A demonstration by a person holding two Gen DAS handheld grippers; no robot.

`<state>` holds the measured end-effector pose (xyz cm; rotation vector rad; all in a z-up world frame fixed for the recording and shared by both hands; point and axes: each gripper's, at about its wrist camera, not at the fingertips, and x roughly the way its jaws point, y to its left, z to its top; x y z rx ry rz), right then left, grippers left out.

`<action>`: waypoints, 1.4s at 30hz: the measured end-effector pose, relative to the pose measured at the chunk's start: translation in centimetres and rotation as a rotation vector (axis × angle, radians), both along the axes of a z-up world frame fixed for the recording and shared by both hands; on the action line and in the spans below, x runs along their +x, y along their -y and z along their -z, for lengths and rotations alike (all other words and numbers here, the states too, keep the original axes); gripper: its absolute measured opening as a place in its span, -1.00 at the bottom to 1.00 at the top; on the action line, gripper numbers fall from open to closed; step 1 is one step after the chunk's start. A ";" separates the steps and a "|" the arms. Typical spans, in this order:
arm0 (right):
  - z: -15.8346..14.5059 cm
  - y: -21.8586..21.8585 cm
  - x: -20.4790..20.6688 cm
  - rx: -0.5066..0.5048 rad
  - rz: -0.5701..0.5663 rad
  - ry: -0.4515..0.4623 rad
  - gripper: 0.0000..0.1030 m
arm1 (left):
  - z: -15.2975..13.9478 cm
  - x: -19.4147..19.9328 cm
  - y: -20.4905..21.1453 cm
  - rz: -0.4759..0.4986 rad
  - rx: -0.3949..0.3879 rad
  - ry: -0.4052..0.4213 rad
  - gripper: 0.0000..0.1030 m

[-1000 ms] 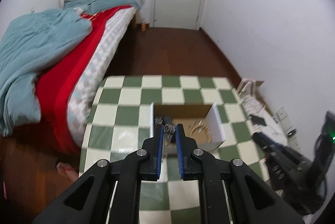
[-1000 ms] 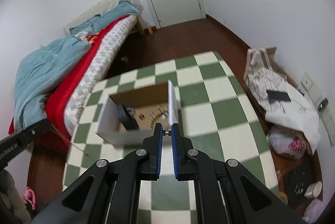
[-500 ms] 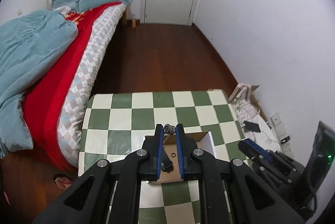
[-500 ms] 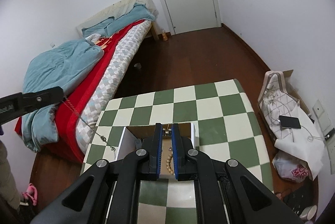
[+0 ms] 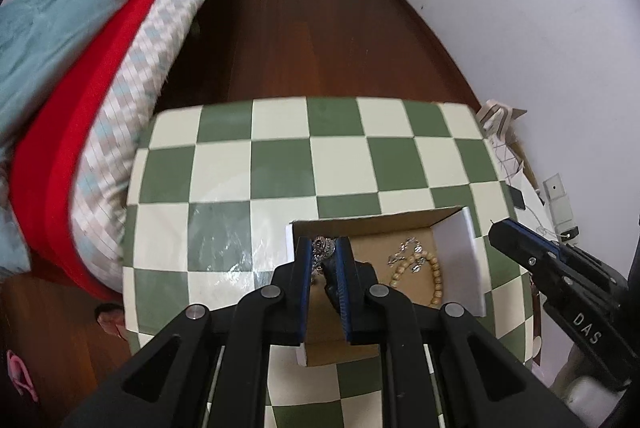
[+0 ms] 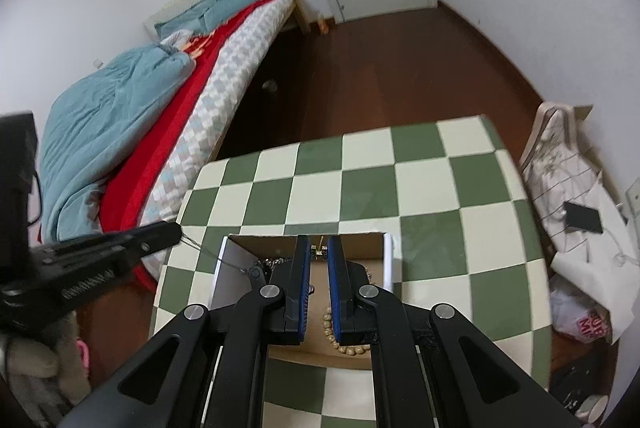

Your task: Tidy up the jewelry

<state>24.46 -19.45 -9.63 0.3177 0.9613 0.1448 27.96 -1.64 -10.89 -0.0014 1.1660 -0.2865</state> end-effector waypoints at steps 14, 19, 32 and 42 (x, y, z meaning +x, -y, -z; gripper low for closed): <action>5.2 -0.8 5.1 0.070 -0.015 -0.197 -0.81 | 0.7 1.3 -1.0 -0.065 0.058 0.027 0.57; 4.6 -0.1 4.4 0.065 0.012 -0.183 -0.08 | 0.0 1.1 -2.0 -0.115 0.065 0.048 0.95; 4.0 -0.2 -0.3 -0.252 0.096 -0.213 0.90 | 0.9 -4.2 -2.3 -0.164 0.236 0.158 0.99; 1.9 -0.6 -5.8 -0.321 0.127 -0.180 1.00 | -1.7 -9.4 -2.5 -0.185 0.176 0.194 0.99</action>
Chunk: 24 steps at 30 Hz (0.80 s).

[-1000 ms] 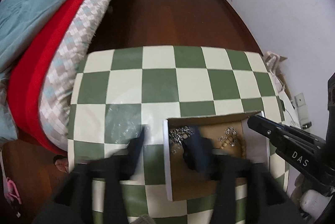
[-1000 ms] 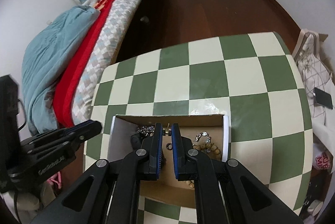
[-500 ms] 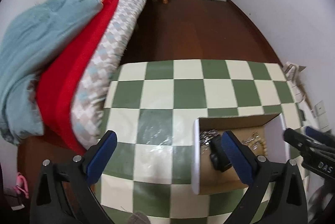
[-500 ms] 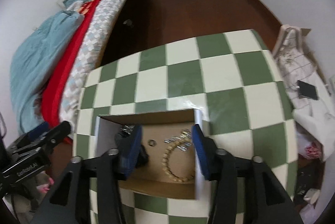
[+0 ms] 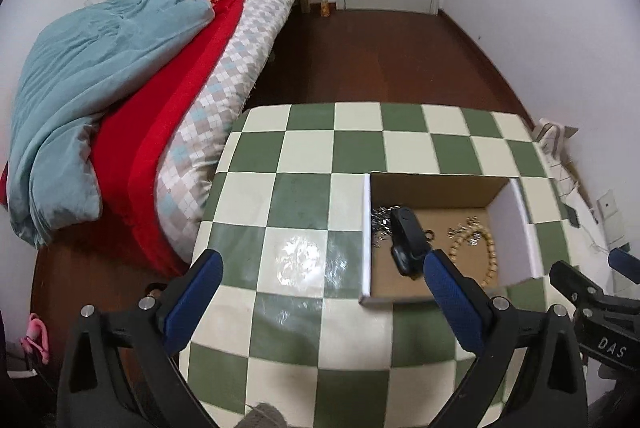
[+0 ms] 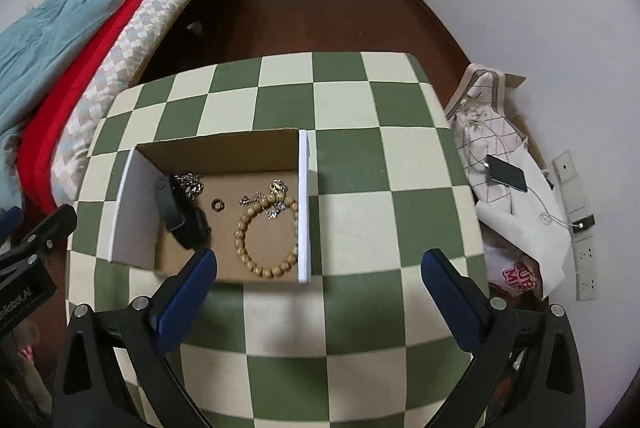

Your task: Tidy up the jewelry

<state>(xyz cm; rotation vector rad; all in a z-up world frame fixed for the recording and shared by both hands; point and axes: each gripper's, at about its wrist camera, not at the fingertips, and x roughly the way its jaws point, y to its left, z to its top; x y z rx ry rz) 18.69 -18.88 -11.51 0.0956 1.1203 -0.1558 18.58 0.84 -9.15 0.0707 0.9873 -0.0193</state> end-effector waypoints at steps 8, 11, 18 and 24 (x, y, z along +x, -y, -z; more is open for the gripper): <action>-5.8 -0.5 -5.6 -0.045 0.013 0.107 1.00 | -5.4 -6.0 -0.8 -0.011 -0.050 0.103 0.99; -8.0 -0.8 -7.9 -0.054 0.013 0.146 1.00 | -7.5 -8.1 -1.1 -0.009 -0.075 0.137 0.99; -13.1 -1.9 -13.7 -0.088 0.011 0.235 1.00 | -11.7 -12.7 -1.2 0.032 -0.088 0.200 0.99; -16.2 -2.5 -17.5 -0.099 0.001 0.277 1.00 | -14.1 -15.5 -1.5 0.048 -0.089 0.227 0.99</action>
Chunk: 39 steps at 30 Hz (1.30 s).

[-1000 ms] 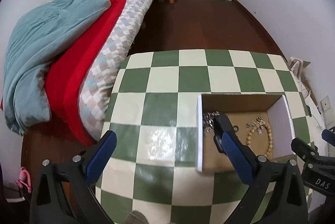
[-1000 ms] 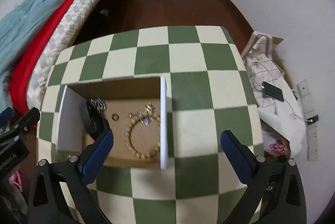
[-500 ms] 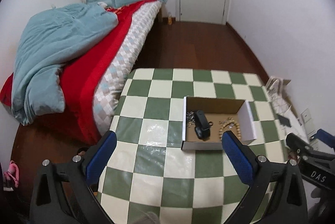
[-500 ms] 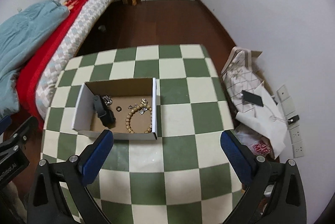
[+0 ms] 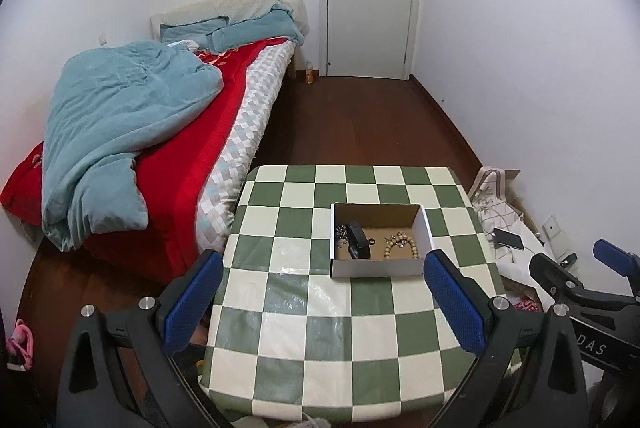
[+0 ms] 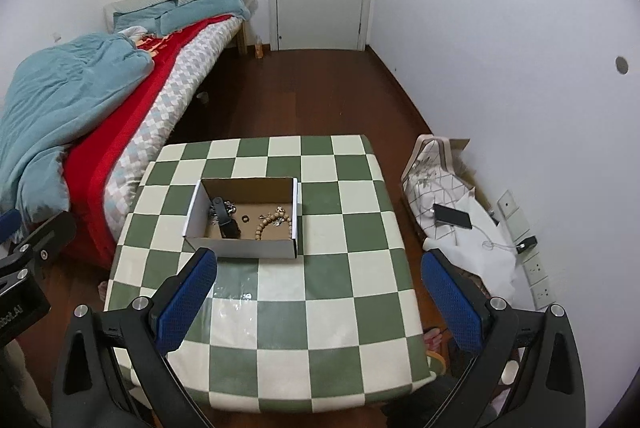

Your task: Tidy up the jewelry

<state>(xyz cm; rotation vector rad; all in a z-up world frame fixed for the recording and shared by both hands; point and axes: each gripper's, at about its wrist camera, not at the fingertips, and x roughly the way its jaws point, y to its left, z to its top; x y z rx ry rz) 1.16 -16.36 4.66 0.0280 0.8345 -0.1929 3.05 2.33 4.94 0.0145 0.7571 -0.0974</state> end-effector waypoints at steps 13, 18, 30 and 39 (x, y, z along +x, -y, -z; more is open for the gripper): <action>-6.1 -2.5 -6.3 -0.035 -0.030 0.092 1.00 | -3.5 -4.0 -1.3 0.020 -0.039 0.030 0.99; -7.6 -2.9 -7.5 -0.033 -0.039 0.094 1.00 | -4.0 -4.6 -1.4 0.019 -0.050 0.006 0.99; -7.5 -1.8 -5.5 -0.042 -0.033 0.048 1.00 | -3.1 -2.0 0.1 0.001 -0.015 -0.052 0.99; -5.3 -1.4 -1.3 -0.044 -0.019 0.012 1.00 | -1.8 0.8 0.1 -0.045 -0.003 -0.068 0.99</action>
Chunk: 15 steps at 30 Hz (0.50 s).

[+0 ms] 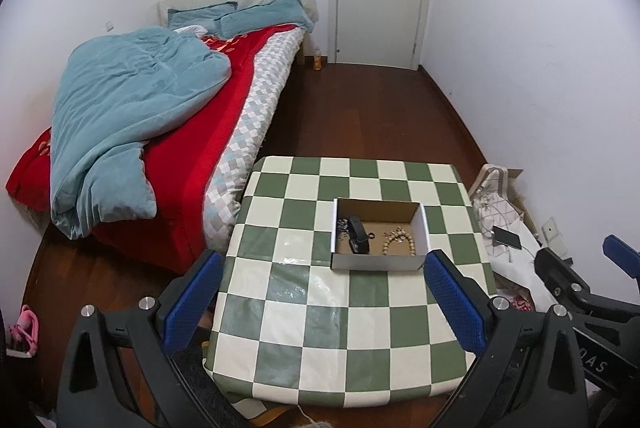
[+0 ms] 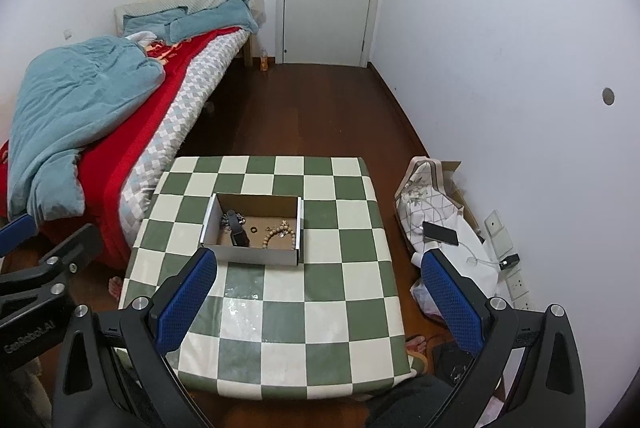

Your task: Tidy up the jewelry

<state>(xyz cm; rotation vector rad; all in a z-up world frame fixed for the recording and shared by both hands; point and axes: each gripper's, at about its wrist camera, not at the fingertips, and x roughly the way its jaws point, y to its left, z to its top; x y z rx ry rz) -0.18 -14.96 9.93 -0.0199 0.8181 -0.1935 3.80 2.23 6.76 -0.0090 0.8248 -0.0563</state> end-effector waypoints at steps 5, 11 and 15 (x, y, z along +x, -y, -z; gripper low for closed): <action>0.8 0.1 1.7 -0.004 0.010 -0.008 1.00 | 0.5 1.2 -0.6 -0.017 0.004 -0.013 0.99; 1.3 0.1 3.0 -0.006 0.012 -0.018 1.00 | 0.7 1.7 -0.5 -0.014 0.012 -0.019 0.99; 1.6 0.0 3.6 0.001 0.008 -0.023 1.00 | 0.6 1.8 -0.5 -0.013 0.009 -0.020 0.99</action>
